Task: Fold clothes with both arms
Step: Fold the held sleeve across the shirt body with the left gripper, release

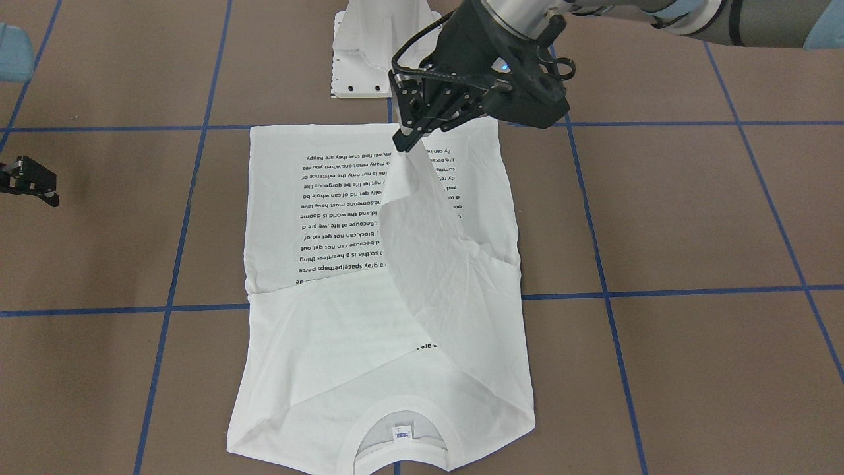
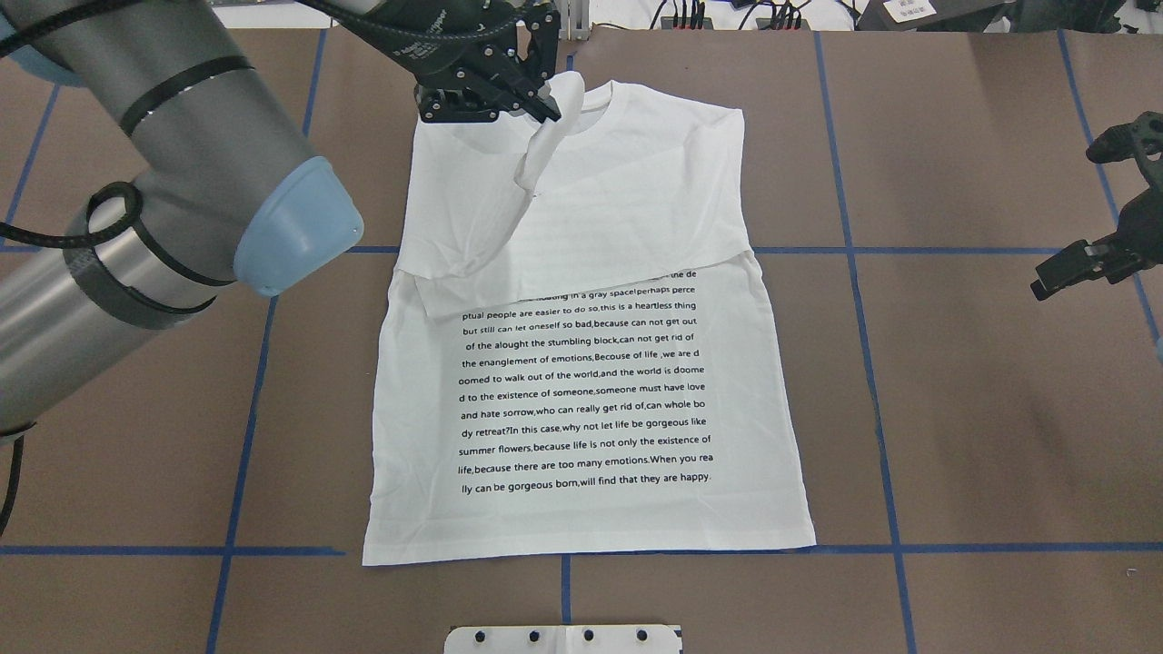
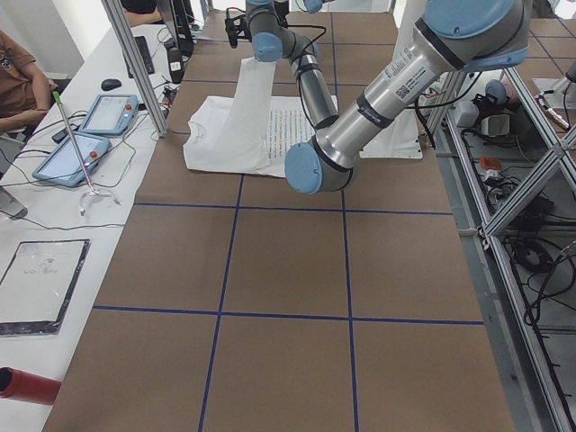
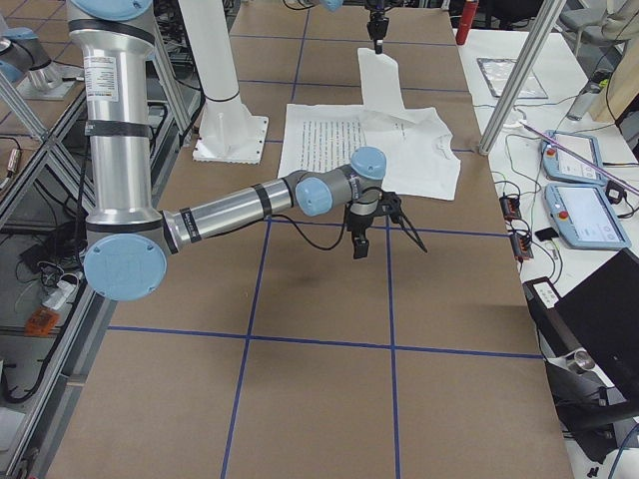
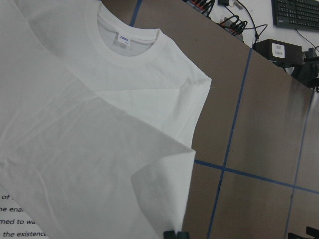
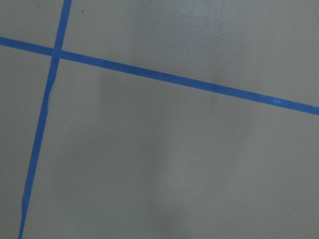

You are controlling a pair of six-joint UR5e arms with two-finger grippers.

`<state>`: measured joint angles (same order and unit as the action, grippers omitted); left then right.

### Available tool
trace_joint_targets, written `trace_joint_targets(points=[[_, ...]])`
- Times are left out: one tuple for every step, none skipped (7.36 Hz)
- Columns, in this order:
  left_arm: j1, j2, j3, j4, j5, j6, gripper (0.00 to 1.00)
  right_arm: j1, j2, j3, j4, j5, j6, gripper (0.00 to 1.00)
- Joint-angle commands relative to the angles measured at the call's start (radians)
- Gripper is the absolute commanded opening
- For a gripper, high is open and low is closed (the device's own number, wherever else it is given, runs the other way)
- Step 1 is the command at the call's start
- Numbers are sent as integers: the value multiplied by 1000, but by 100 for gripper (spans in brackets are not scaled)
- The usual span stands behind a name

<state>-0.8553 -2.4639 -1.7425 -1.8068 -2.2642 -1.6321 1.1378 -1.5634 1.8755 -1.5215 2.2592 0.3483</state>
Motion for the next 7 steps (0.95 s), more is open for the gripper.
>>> trace_joint_targets(points=[[59, -17, 127, -133, 68, -34, 0, 7, -1, -1, 0, 2, 1, 100], [74, -17, 182, -191, 101, -37, 0, 7, 2, -3, 0, 0, 3, 100], [90, -32, 251, -254, 132, -51, 0, 7, 0, -1, 0, 2, 3, 100], [125, -77, 344, -306, 184, -72, 0, 7, 3, -3, -2, 2, 3, 100], [165, -148, 465, -366, 242, -95, 0, 7, 5, -3, -2, 2, 3, 100], [201, -159, 512, -397, 247, -94, 0, 7, 8, -4, -3, 2, 3, 100], [231, -159, 514, -397, 252, -92, 0, 7, 11, -6, -6, 3, 3, 100]])
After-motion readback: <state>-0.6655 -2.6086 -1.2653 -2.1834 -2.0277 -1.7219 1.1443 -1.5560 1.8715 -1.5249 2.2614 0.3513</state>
